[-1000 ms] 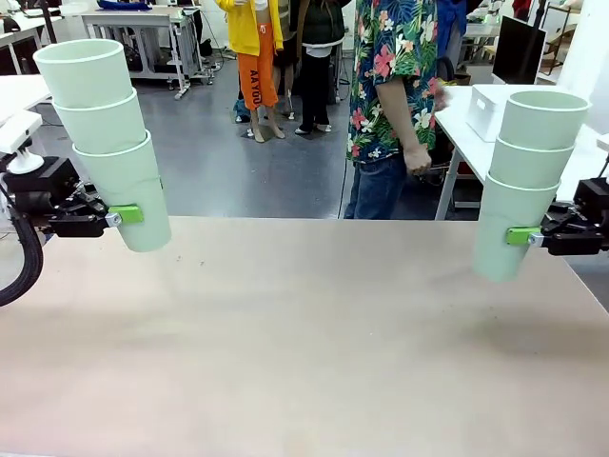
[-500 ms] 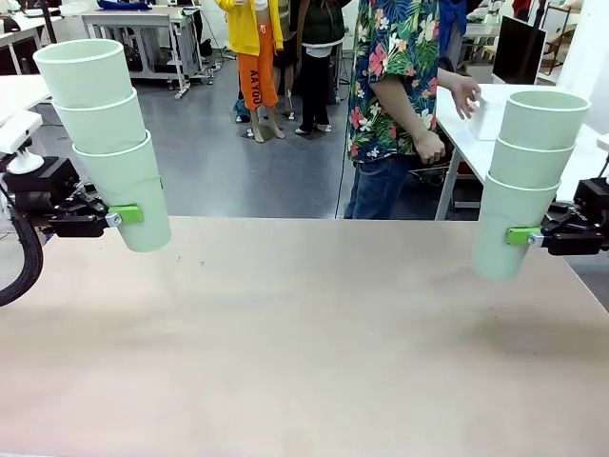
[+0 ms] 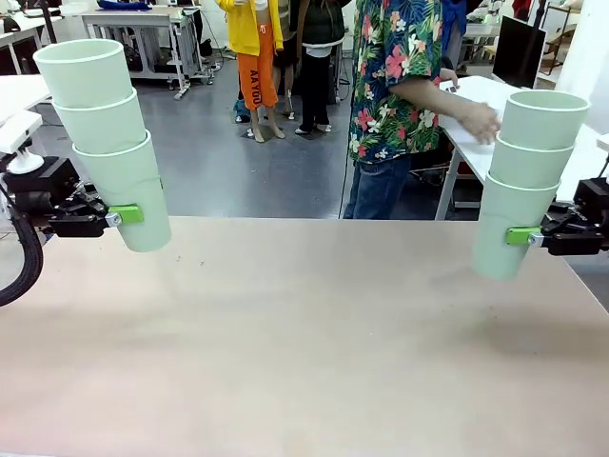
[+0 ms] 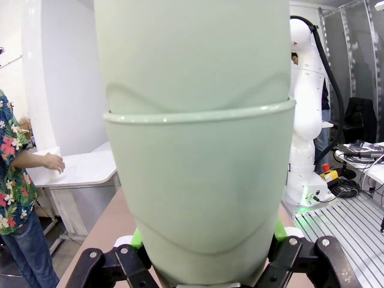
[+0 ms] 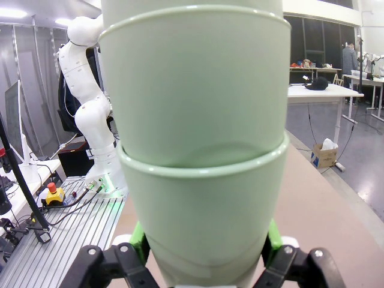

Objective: Stack the cups and store them in the basket.
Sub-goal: Place the stack of Reusable plastic cups into the Pantry Basket.

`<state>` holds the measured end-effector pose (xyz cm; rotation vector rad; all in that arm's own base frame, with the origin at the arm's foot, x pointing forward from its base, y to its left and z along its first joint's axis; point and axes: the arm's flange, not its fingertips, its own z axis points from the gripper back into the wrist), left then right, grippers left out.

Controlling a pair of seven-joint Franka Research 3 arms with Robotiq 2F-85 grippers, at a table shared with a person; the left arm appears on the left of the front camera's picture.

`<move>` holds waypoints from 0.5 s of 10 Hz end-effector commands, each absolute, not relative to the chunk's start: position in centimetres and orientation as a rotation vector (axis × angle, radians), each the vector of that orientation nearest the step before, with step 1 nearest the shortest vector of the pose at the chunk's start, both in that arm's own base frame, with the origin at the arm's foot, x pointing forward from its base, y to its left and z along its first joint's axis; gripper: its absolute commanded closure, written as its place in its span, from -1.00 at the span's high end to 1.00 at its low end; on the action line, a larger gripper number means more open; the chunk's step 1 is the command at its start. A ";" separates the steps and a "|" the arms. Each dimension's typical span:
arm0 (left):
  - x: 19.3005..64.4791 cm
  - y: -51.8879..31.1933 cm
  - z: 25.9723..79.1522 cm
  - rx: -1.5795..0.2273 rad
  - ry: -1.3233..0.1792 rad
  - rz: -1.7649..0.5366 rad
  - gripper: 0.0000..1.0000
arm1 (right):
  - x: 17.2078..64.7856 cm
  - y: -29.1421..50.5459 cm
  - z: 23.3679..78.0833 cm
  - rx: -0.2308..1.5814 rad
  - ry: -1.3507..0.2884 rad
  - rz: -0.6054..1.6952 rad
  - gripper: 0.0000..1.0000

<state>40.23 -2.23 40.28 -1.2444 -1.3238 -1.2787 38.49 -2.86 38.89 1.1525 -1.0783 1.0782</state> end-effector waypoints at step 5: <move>40.2 -2.2 40.6 -1.246 -1.335 -1.284 0.67 | 38.6 -2.8 39.4 1.146 -1.086 1.088 0.74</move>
